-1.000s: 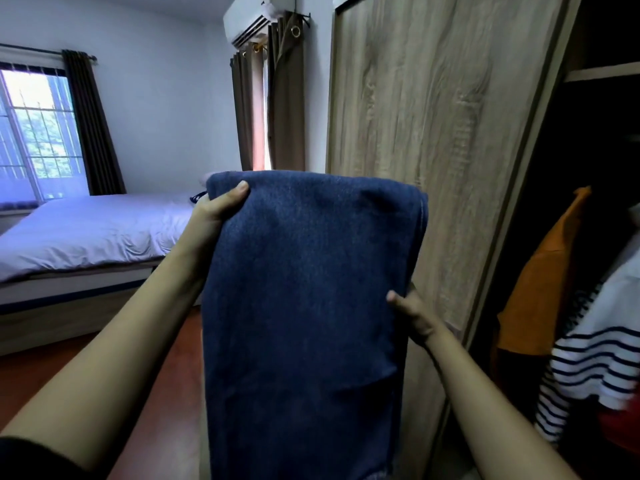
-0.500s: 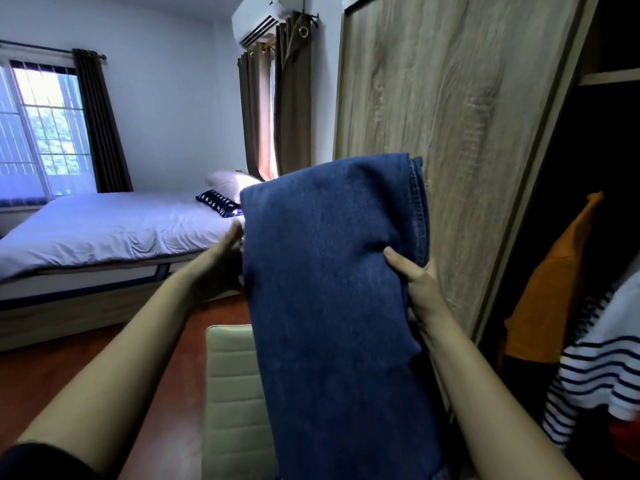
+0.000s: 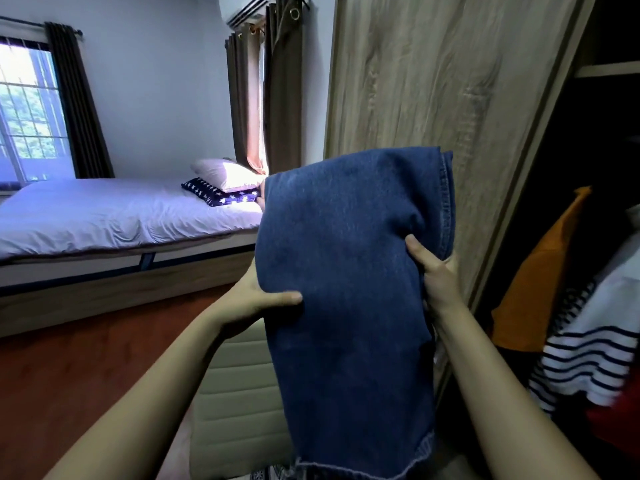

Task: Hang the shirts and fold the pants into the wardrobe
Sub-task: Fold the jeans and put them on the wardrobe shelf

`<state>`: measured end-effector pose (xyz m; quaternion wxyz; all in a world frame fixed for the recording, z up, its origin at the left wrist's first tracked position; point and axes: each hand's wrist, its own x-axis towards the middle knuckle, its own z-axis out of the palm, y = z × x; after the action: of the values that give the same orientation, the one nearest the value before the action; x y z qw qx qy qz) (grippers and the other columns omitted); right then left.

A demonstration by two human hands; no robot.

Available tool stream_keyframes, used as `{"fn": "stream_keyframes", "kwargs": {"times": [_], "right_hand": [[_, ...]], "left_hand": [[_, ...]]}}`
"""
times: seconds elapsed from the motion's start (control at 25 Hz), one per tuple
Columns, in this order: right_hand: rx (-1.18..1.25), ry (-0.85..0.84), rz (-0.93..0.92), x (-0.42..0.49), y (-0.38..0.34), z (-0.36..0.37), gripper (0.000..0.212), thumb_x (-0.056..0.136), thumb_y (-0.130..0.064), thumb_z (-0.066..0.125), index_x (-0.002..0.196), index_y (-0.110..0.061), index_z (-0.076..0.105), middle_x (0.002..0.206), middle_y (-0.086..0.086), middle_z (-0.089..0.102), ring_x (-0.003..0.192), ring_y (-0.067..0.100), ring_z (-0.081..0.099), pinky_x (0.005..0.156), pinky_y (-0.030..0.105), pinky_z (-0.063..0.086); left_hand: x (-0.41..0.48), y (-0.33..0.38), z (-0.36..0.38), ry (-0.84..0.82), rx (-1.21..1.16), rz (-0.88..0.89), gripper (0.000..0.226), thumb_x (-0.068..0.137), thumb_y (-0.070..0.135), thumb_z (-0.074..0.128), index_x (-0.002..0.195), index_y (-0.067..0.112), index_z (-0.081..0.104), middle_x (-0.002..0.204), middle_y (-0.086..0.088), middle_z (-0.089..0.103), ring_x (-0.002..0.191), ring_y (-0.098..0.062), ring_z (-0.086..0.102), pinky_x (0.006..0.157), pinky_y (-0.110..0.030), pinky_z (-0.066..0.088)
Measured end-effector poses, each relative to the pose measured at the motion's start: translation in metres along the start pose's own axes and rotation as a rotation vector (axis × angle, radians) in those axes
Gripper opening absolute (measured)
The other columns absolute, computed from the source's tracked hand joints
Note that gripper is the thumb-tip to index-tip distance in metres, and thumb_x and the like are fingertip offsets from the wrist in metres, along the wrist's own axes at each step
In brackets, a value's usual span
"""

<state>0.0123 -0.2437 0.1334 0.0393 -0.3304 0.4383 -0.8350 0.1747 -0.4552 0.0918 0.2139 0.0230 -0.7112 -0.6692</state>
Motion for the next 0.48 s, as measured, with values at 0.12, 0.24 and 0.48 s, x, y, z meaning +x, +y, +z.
{"fn": "stream_keyframes", "kwargs": {"times": [0.12,0.24,0.48], "right_hand": [[-0.214,0.001,-0.050,0.006,-0.006,-0.008,0.020,0.088,-0.012,0.063,0.107,-0.017,0.066,0.112,0.007,0.068,0.107,0.023,0.064,0.095,0.047,0.049],[-0.499,-0.086,0.096,0.016,-0.013,-0.015,0.028,0.092,-0.036,0.055,0.117,-0.024,0.059,0.116,-0.004,0.065,0.108,0.011,0.061,0.099,0.040,0.048],[-0.389,-0.098,0.306,0.008,0.001,-0.033,0.035,0.087,-0.037,0.058,0.120,-0.024,0.055,0.120,-0.003,0.063,0.104,0.011,0.062,0.088,0.029,0.052]], "left_hand": [[0.006,-0.001,0.010,0.133,0.055,0.010,0.054,0.069,0.007,0.080,0.119,0.011,0.059,0.110,0.001,0.071,0.108,-0.021,0.064,0.076,-0.024,0.054],[0.015,-0.003,0.009,0.228,-0.073,-0.047,0.033,0.084,0.005,0.065,0.117,0.005,0.059,0.106,-0.007,0.071,0.103,-0.026,0.065,0.073,-0.028,0.056],[0.023,-0.013,0.004,0.310,0.031,-0.020,0.067,0.071,0.013,0.079,0.125,0.017,0.040,0.123,-0.005,0.056,0.104,-0.012,0.060,0.081,-0.027,0.052]]}}
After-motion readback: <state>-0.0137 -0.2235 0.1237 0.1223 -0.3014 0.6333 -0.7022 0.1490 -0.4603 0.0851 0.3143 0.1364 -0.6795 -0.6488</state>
